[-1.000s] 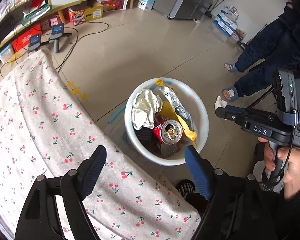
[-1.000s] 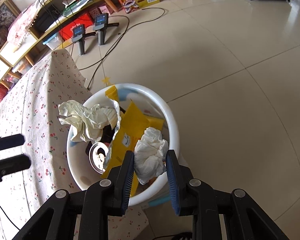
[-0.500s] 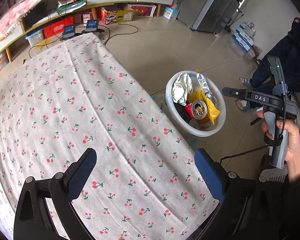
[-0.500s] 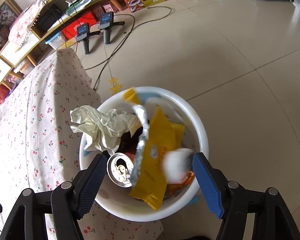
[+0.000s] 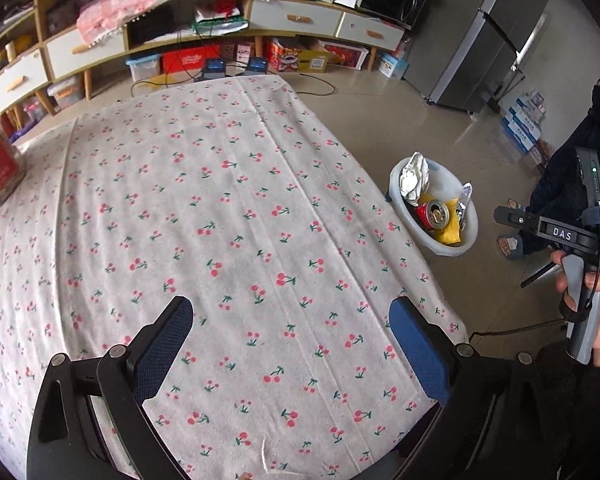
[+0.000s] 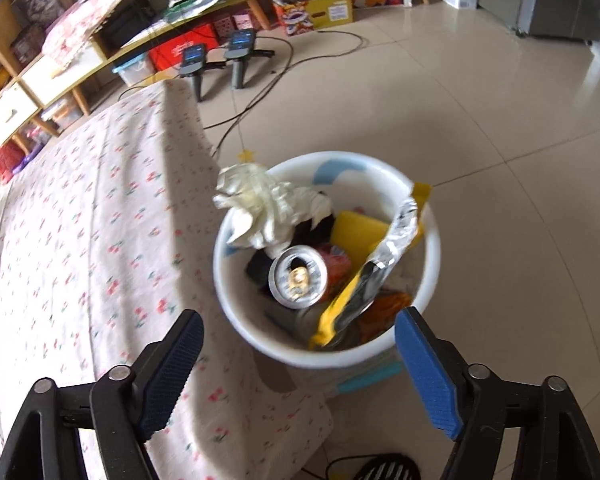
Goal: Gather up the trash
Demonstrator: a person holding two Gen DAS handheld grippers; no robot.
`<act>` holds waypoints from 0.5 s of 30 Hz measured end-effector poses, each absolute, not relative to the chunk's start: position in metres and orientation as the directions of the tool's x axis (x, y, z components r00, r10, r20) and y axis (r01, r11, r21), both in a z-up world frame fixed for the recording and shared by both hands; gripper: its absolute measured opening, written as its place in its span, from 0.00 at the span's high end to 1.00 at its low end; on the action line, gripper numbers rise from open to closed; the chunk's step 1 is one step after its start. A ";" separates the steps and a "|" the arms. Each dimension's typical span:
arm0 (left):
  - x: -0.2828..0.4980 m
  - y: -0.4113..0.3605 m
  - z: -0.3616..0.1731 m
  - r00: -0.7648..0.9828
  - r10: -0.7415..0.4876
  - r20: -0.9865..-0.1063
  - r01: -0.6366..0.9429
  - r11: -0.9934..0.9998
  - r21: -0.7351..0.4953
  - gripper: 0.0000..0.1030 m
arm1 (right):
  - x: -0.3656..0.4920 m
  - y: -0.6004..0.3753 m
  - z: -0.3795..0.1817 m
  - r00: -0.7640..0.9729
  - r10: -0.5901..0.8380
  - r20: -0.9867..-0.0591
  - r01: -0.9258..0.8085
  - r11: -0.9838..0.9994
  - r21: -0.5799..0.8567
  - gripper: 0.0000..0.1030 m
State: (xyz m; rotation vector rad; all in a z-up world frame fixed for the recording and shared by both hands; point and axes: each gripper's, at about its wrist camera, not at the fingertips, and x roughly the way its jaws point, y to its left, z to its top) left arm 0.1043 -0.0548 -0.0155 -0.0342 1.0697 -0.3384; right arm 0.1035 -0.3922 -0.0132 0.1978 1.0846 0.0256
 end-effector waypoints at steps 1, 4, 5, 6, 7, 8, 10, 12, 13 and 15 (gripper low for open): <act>0.099 -0.050 -0.015 0.444 -0.273 -0.853 0.239 0.954 -0.181 0.03 | 0.097 -0.382 -0.010 0.476 0.125 -0.870 0.057 0.983 0.172 0.15; 0.083 -0.033 -0.016 0.470 -0.242 -0.849 0.179 0.968 -0.177 0.03 | 0.078 -0.354 -0.010 0.484 0.146 -0.863 0.018 0.984 0.176 0.09; 0.079 -0.028 -0.017 0.476 -0.237 -0.847 0.158 0.970 -0.183 0.03 | 0.072 -0.345 -0.011 0.483 0.153 -0.862 0.005 0.984 0.178 0.08; 0.074 -0.023 -0.018 0.483 -0.232 -0.845 0.137 0.972 -0.189 0.03 | 0.066 -0.335 -0.012 0.484 0.161 -0.860 -0.009 0.984 0.179 0.08; 0.069 -0.019 -0.019 0.488 -0.225 -0.843 0.117 0.974 -0.192 0.03 | 0.060 -0.327 -0.014 0.487 0.167 -0.857 -0.022 0.983 0.180 0.08; 0.063 -0.015 -0.020 0.491 -0.219 -0.843 0.097 0.976 -0.196 0.03 | 0.053 -0.319 -0.016 0.491 0.170 -0.854 -0.030 0.984 0.178 0.07; 0.051 -0.009 -0.025 0.492 -0.215 -0.843 0.067 0.976 -0.209 0.03 | 0.039 -0.305 -0.024 0.493 0.173 -0.853 -0.037 0.983 0.178 0.06; 0.040 -0.005 -0.032 0.483 -0.197 -0.853 0.043 0.979 -0.201 0.03 | 0.028 -0.292 -0.033 0.479 0.174 -0.860 -0.045 0.984 0.174 0.05; 0.037 -0.003 -0.036 0.474 -0.190 -0.860 0.033 0.980 -0.198 0.03 | 0.025 -0.286 -0.037 0.470 0.170 -0.866 -0.056 0.985 0.163 0.05; 0.031 0.003 -0.043 0.474 -0.159 -0.866 0.004 0.984 -0.179 0.03 | 0.022 -0.275 -0.043 0.471 0.149 -0.869 -0.075 0.989 0.129 0.05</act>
